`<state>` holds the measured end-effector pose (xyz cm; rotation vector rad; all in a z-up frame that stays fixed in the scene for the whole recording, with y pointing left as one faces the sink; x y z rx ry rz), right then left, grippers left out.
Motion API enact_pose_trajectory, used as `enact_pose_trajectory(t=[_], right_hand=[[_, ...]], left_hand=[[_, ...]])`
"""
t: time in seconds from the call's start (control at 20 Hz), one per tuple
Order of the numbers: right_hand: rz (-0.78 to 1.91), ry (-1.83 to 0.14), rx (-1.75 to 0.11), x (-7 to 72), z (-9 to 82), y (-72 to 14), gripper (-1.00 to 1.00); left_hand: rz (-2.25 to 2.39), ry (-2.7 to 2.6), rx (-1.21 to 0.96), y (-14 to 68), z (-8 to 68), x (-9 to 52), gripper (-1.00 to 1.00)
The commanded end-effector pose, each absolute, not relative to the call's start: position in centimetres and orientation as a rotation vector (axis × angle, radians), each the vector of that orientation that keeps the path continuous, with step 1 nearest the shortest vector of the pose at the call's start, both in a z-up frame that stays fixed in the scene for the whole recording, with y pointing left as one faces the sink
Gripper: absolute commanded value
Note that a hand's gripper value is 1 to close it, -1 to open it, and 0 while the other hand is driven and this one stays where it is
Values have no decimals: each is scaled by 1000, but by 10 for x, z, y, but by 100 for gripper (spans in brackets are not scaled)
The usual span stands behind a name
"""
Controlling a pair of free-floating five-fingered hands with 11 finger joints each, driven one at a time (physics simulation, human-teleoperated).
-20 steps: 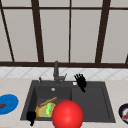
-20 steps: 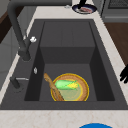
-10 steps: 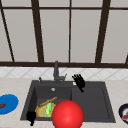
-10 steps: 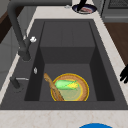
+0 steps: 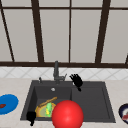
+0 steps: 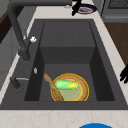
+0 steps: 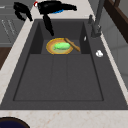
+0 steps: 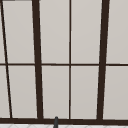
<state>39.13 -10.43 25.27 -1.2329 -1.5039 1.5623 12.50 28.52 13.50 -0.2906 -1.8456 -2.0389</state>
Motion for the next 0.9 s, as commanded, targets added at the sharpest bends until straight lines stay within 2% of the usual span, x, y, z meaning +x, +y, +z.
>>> enact_pose_trajectory(t=[0.0, 0.4, 0.85], right_hand=[[1564, -1532, -1088, 404, 243, -92, -100], [1648, -1500, -1050, 455, 229, -78, -100], [1711, -1459, -926, 513, 227, -71, -100]], left_hand=[[-2039, -1846, -291, 285, 135, 125, 0], [-2039, -1846, -291, 285, 135, 125, 0], [-2039, -1846, -291, 285, 135, 125, 0]])
